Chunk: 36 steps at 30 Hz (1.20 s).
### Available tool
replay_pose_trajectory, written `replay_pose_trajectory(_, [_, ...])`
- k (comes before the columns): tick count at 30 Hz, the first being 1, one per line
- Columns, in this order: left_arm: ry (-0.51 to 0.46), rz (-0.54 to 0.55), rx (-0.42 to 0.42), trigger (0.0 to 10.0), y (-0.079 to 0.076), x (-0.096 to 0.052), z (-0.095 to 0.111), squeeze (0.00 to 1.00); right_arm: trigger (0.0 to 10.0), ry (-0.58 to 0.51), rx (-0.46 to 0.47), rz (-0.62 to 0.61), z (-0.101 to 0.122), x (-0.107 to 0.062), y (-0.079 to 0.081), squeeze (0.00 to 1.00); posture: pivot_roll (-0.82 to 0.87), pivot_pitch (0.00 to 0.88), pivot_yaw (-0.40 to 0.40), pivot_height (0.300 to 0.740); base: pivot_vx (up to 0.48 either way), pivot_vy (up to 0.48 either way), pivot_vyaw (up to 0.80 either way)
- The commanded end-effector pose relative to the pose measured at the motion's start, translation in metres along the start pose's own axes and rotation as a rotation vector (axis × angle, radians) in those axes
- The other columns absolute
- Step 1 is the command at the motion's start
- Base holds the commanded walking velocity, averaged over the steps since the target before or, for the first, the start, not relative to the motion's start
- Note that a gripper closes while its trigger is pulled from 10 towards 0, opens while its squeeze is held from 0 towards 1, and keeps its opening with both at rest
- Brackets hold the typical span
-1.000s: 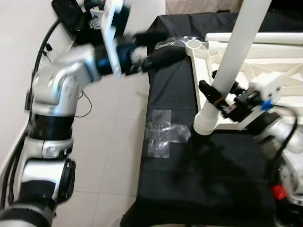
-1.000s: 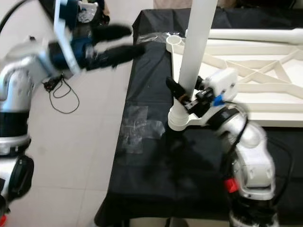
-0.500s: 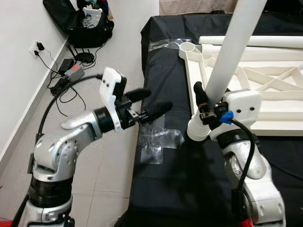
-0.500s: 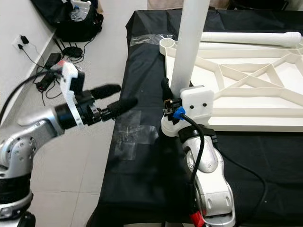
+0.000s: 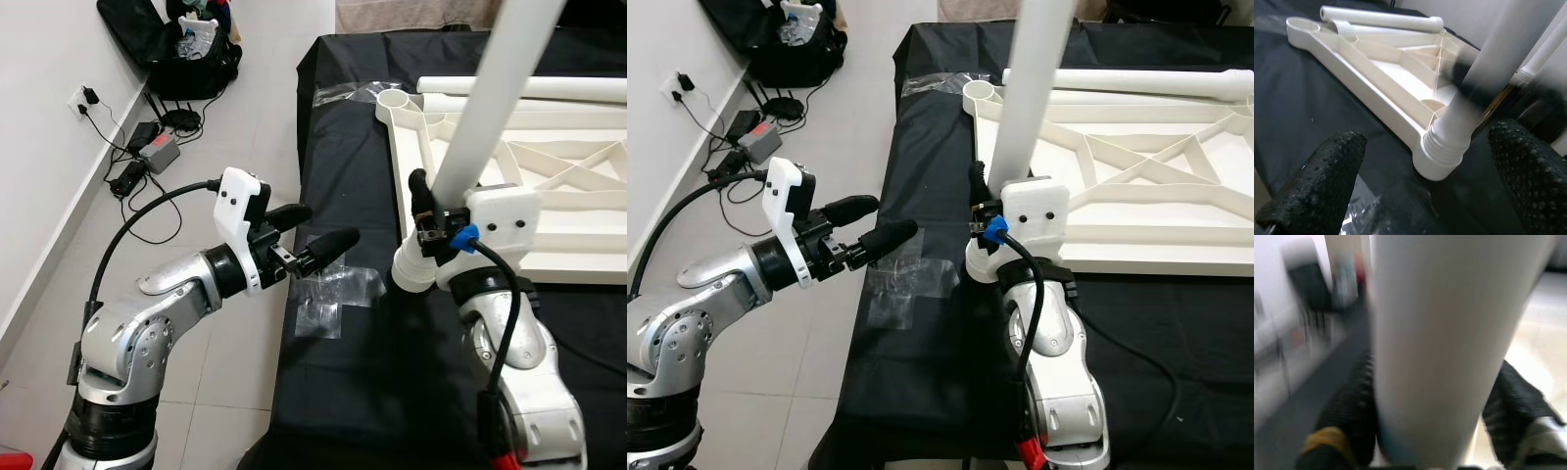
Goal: Building children table
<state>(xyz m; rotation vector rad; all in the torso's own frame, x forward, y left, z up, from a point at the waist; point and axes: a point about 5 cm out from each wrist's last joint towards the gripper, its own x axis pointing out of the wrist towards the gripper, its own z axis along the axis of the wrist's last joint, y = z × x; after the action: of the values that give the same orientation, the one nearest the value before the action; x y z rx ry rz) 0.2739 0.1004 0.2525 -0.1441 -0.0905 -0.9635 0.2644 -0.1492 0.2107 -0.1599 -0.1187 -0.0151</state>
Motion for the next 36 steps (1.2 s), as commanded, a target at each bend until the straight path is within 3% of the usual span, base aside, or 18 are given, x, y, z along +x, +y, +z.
replay_pose_trajectory(1, [0.012, -0.002, -0.007, 10.0, -0.003, -0.002, -0.003, 1.0, 10.0, 0.041, 0.0, -0.062, -0.006, 0.0, -0.008, 1.0, 0.02, 0.275, 0.069, 0.74, 0.0, 0.0, 0.0])
replay_pose_trajectory(14, [0.004, 0.003, -0.01, 10.0, -0.002, -0.002, -0.002, 1.0, 10.0, 0.036, 0.021, -0.075, -0.004, 0.002, -0.008, 1.0, 0.02, 0.278, 0.073, 0.74, 0.0, 0.0, 0.0])
replay_pose_trajectory(15, [0.004, 0.003, -0.011, 10.0, -0.002, -0.002, -0.002, 1.0, 10.0, 0.034, 0.026, -0.067, -0.003, 0.002, -0.008, 0.9, 0.02, 0.278, 0.074, 0.74, 0.0, 0.0, 0.0])
replay_pose_trajectory(16, [0.003, 0.003, -0.011, 10.0, -0.002, -0.001, -0.002, 1.0, 10.0, 0.033, 0.041, -0.054, -0.003, 0.003, -0.007, 0.27, 0.02, 0.279, 0.074, 0.74, 0.0, 0.0, 0.0])
replay_pose_trajectory(17, [0.003, 0.003, -0.011, 10.0, -0.002, -0.001, -0.002, 1.0, 10.0, 0.033, 0.041, -0.054, -0.003, 0.003, -0.007, 0.27, 0.02, 0.279, 0.074, 0.74, 0.0, 0.0, 0.0])
replay_pose_trajectory(18, [0.005, 0.002, -0.01, 10.0, -0.002, -0.001, -0.002, 1.0, 10.0, 0.031, 0.05, -0.037, -0.002, 0.003, -0.007, 0.0, 0.02, 0.279, 0.076, 0.74, 0.0, 0.0, 0.0])
replay_pose_trajectory(25, [0.007, -0.003, -0.014, 10.0, -0.004, 0.0, -0.004, 1.0, 10.0, -0.003, 0.074, 0.059, 0.004, 0.006, -0.007, 0.0, 0.02, 0.278, 0.076, 0.74, 0.0, 0.0, 0.0])
replay_pose_trajectory(31, [0.008, -0.047, -0.039, 10.0, -0.008, -0.006, -0.005, 0.99, 10.0, -0.088, 0.059, 0.163, 0.018, 0.014, -0.024, 0.0, 0.02, 0.278, 0.078, 0.74, 0.0, 0.0, 0.0])
replay_pose_trajectory(32, [0.011, -0.061, -0.045, 10.0, -0.009, -0.009, -0.006, 0.0, 10.0, -0.106, 0.068, 0.211, 0.022, 0.017, -0.027, 0.0, 0.02, 0.276, 0.078, 0.74, 0.0, 0.0, 0.0])
replay_pose_trajectory(36, [0.016, -0.09, -0.055, 10.0, -0.011, -0.014, -0.007, 0.0, 10.0, -0.138, 0.053, 0.29, 0.03, 0.022, -0.036, 0.0, 0.02, 0.276, 0.076, 0.74, 0.0, 0.0, 0.0])
